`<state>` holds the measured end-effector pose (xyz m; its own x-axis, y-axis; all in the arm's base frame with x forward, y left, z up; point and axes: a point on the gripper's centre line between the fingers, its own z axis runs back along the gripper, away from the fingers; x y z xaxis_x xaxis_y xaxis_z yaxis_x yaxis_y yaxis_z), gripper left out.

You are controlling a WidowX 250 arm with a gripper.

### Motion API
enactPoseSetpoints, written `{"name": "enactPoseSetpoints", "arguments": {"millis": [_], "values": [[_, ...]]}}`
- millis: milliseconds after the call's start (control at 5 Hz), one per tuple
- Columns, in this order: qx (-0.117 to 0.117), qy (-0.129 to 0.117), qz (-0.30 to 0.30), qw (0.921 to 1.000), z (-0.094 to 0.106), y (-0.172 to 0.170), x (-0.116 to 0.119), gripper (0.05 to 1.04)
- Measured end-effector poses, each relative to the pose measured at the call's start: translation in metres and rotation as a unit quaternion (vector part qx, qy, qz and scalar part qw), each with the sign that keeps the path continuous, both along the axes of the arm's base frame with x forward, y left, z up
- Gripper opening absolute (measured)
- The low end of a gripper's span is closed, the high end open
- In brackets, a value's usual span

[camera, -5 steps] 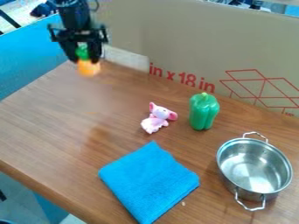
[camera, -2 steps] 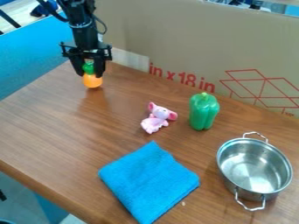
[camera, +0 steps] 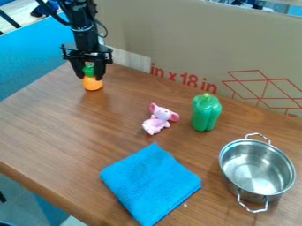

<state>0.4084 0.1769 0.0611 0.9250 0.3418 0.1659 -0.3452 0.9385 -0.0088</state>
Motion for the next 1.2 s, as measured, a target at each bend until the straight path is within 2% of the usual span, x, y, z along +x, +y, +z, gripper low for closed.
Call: {"name": "enactPoseSetpoints", "arguments": {"millis": [200, 400, 600, 800, 1000, 1200], "values": [[-0.034, -0.018, 0.016, 0.9991, -0.003, -0.005, 0.002, 0.975], [-0.049, -0.061, 0.028, 0.9965, 0.019, -0.011, 0.001, 1.01], [-0.05, -0.082, 0.036, 0.9947, 0.04, -0.013, -0.008, 1.005], [0.006, -0.082, 0.025, 0.9963, 0.06, -0.017, -0.044, 1.005], [0.066, -0.059, -0.029, 0.9956, 0.079, -0.037, -0.092, 1.005], [0.045, -0.018, -0.104, 0.9934, 0.068, -0.07, -0.124, 1.005]]}}
